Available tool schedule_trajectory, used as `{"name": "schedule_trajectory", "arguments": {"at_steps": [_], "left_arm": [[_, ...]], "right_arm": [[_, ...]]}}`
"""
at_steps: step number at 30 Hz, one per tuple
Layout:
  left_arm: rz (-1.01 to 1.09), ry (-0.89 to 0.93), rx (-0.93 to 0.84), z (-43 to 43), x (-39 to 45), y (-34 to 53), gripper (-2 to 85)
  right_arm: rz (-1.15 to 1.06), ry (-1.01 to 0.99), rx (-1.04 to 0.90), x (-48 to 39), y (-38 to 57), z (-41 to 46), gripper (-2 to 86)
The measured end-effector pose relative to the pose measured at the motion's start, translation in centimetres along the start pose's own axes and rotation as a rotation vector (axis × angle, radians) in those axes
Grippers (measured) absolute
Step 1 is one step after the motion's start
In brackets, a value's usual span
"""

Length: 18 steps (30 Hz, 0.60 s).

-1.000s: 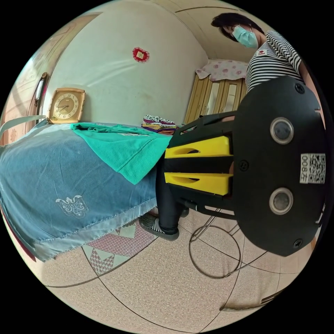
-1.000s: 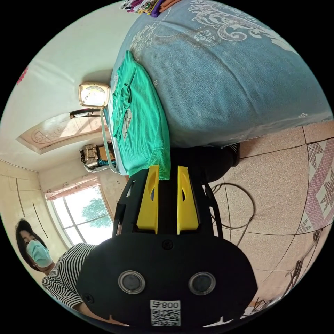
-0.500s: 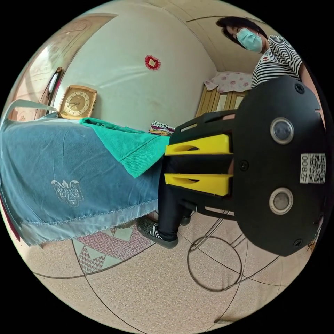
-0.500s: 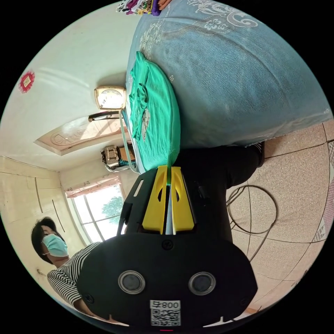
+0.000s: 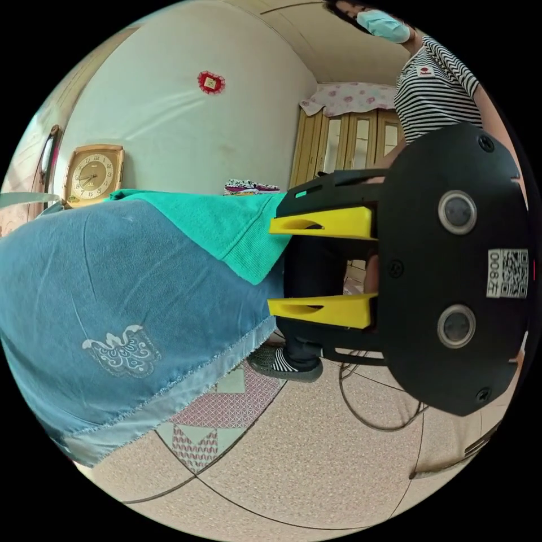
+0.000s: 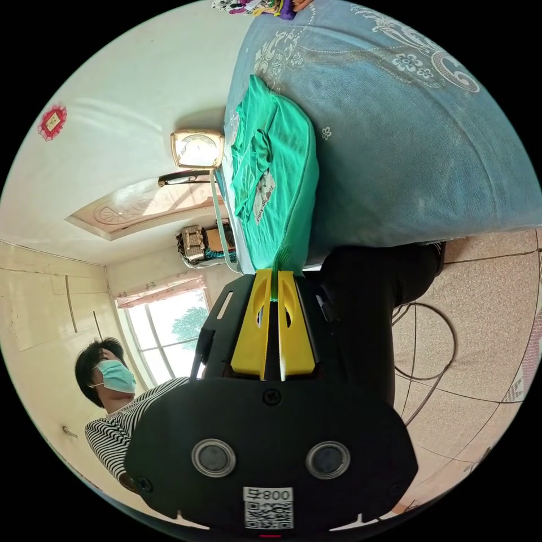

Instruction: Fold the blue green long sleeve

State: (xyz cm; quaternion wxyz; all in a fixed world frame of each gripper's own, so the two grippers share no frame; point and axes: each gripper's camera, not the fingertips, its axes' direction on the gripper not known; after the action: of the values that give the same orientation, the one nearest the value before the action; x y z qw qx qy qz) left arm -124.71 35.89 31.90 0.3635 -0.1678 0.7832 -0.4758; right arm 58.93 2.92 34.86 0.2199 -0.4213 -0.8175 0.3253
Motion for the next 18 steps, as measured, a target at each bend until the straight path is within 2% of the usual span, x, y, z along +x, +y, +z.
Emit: {"name": "schedule_trajectory", "arguments": {"at_steps": [3, 9, 18], "left_arm": [[0.046, -0.067, -0.061, 0.4, 0.5, -0.6, 15.0], [0.102, -0.021, -0.072, 0.3, 1.0, -1.3, 13.8], [0.164, 0.052, -0.078, -0.1, 2.5, 1.3, 2.3]], "right_arm": [[0.020, 0.018, -0.002, 0.2, 0.6, 0.6, 1.5], [0.037, 0.045, -0.003, 0.1, 1.5, 1.7, 1.6], [0.032, 0.045, -0.007, 0.0, 2.7, 4.0, 1.6]]}}
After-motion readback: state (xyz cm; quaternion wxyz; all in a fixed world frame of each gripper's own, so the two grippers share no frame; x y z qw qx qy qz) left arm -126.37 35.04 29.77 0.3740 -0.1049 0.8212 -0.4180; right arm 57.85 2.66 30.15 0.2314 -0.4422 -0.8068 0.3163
